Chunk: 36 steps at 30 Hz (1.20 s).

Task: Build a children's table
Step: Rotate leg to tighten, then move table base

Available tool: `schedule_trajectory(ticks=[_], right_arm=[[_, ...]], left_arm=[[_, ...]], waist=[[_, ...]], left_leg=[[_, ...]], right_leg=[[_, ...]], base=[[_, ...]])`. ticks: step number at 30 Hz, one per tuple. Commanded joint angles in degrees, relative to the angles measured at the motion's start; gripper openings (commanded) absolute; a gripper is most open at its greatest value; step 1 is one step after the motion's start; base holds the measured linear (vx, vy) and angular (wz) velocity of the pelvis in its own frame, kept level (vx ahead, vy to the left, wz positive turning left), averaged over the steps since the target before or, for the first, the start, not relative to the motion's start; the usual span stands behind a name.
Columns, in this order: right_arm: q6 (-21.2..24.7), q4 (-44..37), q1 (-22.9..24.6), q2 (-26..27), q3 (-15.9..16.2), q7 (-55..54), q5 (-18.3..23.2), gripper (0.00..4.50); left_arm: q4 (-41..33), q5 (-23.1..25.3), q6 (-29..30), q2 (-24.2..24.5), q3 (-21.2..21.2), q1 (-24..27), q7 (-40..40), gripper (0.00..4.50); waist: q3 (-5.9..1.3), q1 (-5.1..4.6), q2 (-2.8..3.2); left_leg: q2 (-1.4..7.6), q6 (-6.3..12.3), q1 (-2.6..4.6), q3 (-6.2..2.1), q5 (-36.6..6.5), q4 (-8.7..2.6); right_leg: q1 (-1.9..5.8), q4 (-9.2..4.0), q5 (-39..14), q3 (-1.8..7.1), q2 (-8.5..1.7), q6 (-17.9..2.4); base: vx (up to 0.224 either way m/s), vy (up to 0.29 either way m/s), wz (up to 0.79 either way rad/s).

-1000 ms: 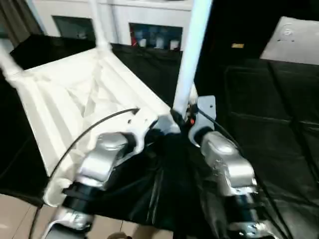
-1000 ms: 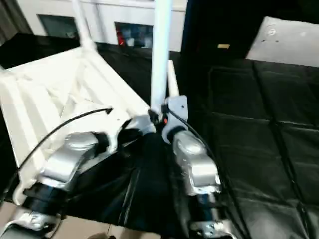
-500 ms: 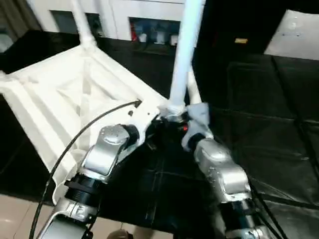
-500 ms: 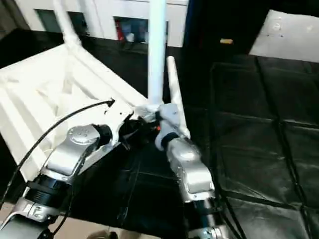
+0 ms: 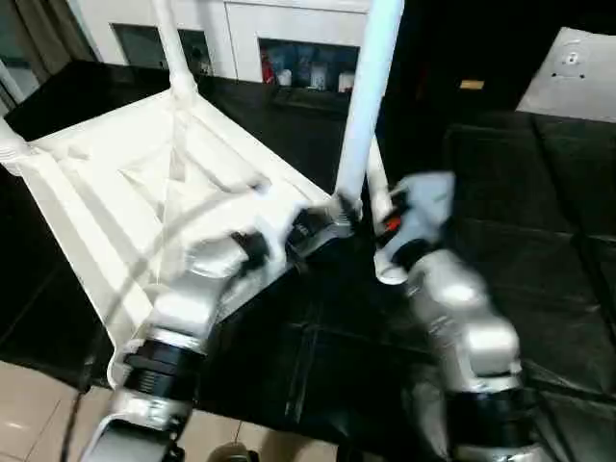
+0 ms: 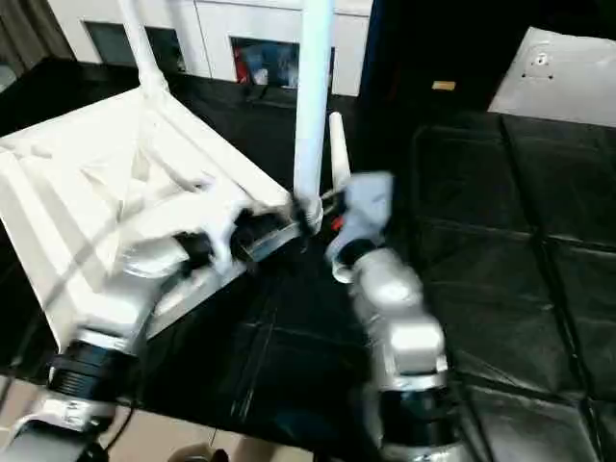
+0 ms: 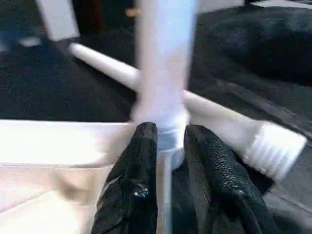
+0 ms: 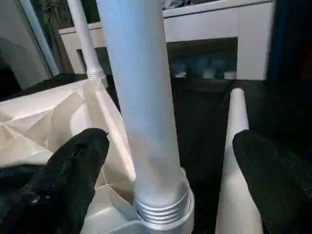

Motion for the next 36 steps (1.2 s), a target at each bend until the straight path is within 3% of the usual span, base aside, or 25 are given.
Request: schedule_trajectory(ticks=[1,4,5,7,8,9,10,11,13,15,17,19,25,26,28,29,31,32,33,36], right_arm=[[3.95,-0.94,-0.01,-1.14,2.09,2.48,0.72,4.5],[7.04,-1.36,0.35,-2.74,4.79,5.07,0.55,4.5],[8.06,-1.63,0.61,-3.41,6.0,6.08,0.69,4.5],[10.47,-2.06,1.69,-5.04,9.55,8.67,0.56,4.5],[10.55,-2.0,1.82,-5.15,9.91,8.83,0.46,4.5],[11.45,-1.55,2.61,-5.67,12.21,9.4,-0.22,4.5],[11.88,-1.35,2.81,-5.72,12.92,9.34,-0.45,4.5],[11.88,-1.35,2.81,-5.72,12.92,9.34,-0.45,4.5],[13.54,-1.27,2.91,-6.09,14.64,9.17,-1.4,4.5],[15.31,-1.4,2.74,-6.91,16.16,9.3,-2.29,4.5],[17.4,-1.51,2.44,-7.91,17.68,9.39,-3.04,4.5],[18.89,-1.1,2.31,-8.56,19.31,9.69,-3.66,4.5],[18.56,0.94,2.13,-8.43,21.1,9.53,-4.62,4.5],[17.63,2.52,1.79,-7.9,21.08,9.0,-4.99,4.5],[16.63,4.34,1.37,-7.31,21.06,8.3,-5.32,4.5],[15.48,5.86,1.06,-6.6,20.86,7.57,-5.42,4.5],[14.41,7.27,0.76,-5.88,20.63,6.93,-5.38,4.5],[13.88,8.13,0.52,-5.44,20.41,6.46,-5.34,4.5],[12.98,10.23,-0.19,-4.47,19.95,5.6,-5.28,4.5],[11.46,12.85,-1.28,-3.19,19.48,4.64,-5.67,4.5]], left_arm=[[-2.7,1.18,3.11,3.97,3.12,0.8,2.01,1.06],[-5.28,3.41,5.82,8.32,5.61,2.58,3.4,1.06],[-6.52,4.14,6.69,9.98,6.63,3.32,3.61,1.06],[-10.24,6.09,9.56,15.43,8.9,5.72,2.23,1.06],[-10.66,6.3,9.97,16.16,9.13,6.06,1.98,0.79],[-13.46,7.84,12.74,21.8,10.52,8.77,0.11,0.71],[-14.41,8.38,13.7,24.08,10.91,9.86,-0.57,0.71],[-14.41,8.38,13.7,24.08,10.91,9.86,-0.57,0.54],[-15.81,9.31,15.57,28.67,11.57,12.45,-1.09,0.37],[-16.17,9.9,16.27,31.15,11.68,14.28,-1.57,0.25],[-15.86,9.64,16.59,32.09,11.83,15.58,-1.59,0.1],[-14.01,9.96,15.43,32.38,10.75,16.11,-1.47,0.1],[-11.09,10.16,12.97,31.0,8.27,15.8,-1.34,0.1],[-9.89,10.41,12.68,30.97,7.09,15.85,-1.44,0.1],[-8.5,11.0,12.0,31.33,5.51,16.07,-1.69,0.1],[-7.4,10.65,11.81,30.89,5.25,16.1,-1.85,0.1],[-6.97,10.4,12.23,31.32,4.37,16.53,-3.06,0.1],[-7.22,10.03,13.14,31.69,3.9,16.98,-3.99,0.1],[-8.48,9.65,14.96,32.95,2.45,18.23,-6.15,0.1],[-11.17,8.0,17.99,33.97,1.25,19.49,-8.99,0.1]], waist=[[-4.81,0.42,0.15],[-4.82,0.03,0.38],[-4.89,0.07,0.37],[-5.06,0.24,0.23],[-4.99,0.24,0.43],[-5.04,0.41,0.45],[-4.97,0.47,0.4],[-4.85,0.38,0.48],[-4.58,0.59,0.74],[-4.53,0.82,0.48],[-4.42,0.79,0.72],[-4.43,0.94,0.46],[-4.45,1.19,0.36],[-4.38,1.23,0.76],[-4.56,1.17,0.55],[-4.49,1.23,1.08],[-4.62,1.08,0.87],[-4.54,1.08,1.16],[-4.65,0.97,0.93],[-4.4,0.4,0.97]], left_leg=[[1.37,4.65,-1.14,-0.16,0.52,-3.28],[1.09,4.66,-1.28,-0.14,0.89,-3.09],[1.1,4.62,-1.02,-0.05,0.87,-3.04],[1.42,4.72,-1.24,-0.35,2.23,-3.08],[1.44,4.88,-1.27,-0.38,2.45,-3.08],[1.55,4.86,-0.97,-0.36,2.39,-3.02],[1.68,4.97,-1.13,-0.46,2.78,-3.14],[1.75,4.82,-1.02,-0.52,2.4,-3.2],[1.87,4.38,-0.64,-0.38,1.11,-3.28],[1.81,3.62,-0.61,-0.44,-0.42,-3.42],[1.86,2.97,-0.36,-0.47,-2.12,-3.53],[1.79,2.45,-0.35,-0.49,-3.82,-3.64],[1.55,2.17,-0.2,-0.58,-5.24,-3.67],[1.55,2.12,-0.21,-0.62,-5.3,-3.67],[1.61,2.04,-0.18,-0.72,-5.59,-3.73],[1.59,1.96,-0.14,-0.79,-5.5,-3.68],[1.79,1.71,-0.2,-0.88,-5.15,-3.73],[1.85,1.57,-0.19,-0.94,-5.19,-3.72],[1.89,1.47,-0.21,-0.93,-5.12,-3.73],[1.92,1.22,-0.34,-0.91,-5.8,-3.82]], right_leg=[[5.29,-4.49,-14.7,4.52,-5.09,-2.63],[5.2,-4.67,-14.83,4.31,-4.76,-1.34],[5.02,-4.83,-15.12,4.31,-4.71,-1.07],[5.1,-4.13,-13.21,4.28,-4.73,-1.66],[5.02,-4.13,-12.86,4.31,-4.71,-1.81],[4.79,-4.04,-12.72,4.37,-4.86,-2.43],[4.74,-3.76,-12.17,4.43,-4.87,-3.04],[4.6,-3.77,-12.52,4.41,-4.88,-3.31],[4.24,-4.13,-13.91,4.48,-4.86,-4.02],[4.41,-4.12,-15.67,4.54,-5.0,-3.79],[4.26,-4.54,-17.55,4.49,-5.0,-3.23],[4.4,-4.96,-19.14,4.48,-5.07,-2.39],[4.49,-5.59,-22.34,4.34,-5.27,-0.62],[4.4,-5.57,-22.21,4.33,-5.28,-0.74],[4.5,-5.46,-21.4,4.33,-5.25,-0.88],[4.39,-5.39,-20.96,4.36,-5.28,-1.09],[4.58,-5.12,-18.76,4.4,-5.27,-2.08],[4.5,-4.95,-18.18,4.42,-5.23,-2.45],[4.55,-4.68,-17.12,4.52,-5.31,-3.24],[4.68,-4.52,-17.2,4.65,-5.41,-4.52]], base=[[0.0,0.0,0.0],[0.0,0.0,0.0],[0.0,0.0,0.0],[0.0,0.0,0.0],[0.0,0.0,0.0],[0.0,0.0,0.0],[0.0,0.0,0.0],[0.0,0.0,0.0],[0.0,0.0,0.0],[0.0,0.0,0.0],[0.0,0.0,0.0],[0.0,0.0,0.0],[0.0,0.0,0.0],[0.0,0.0,0.0],[0.0,0.0,0.0],[0.0,0.0,0.0],[0.0,0.0,0.0],[0.0,0.0,0.0],[0.0,0.0,0.0],[0.0,0.0,0.0]])
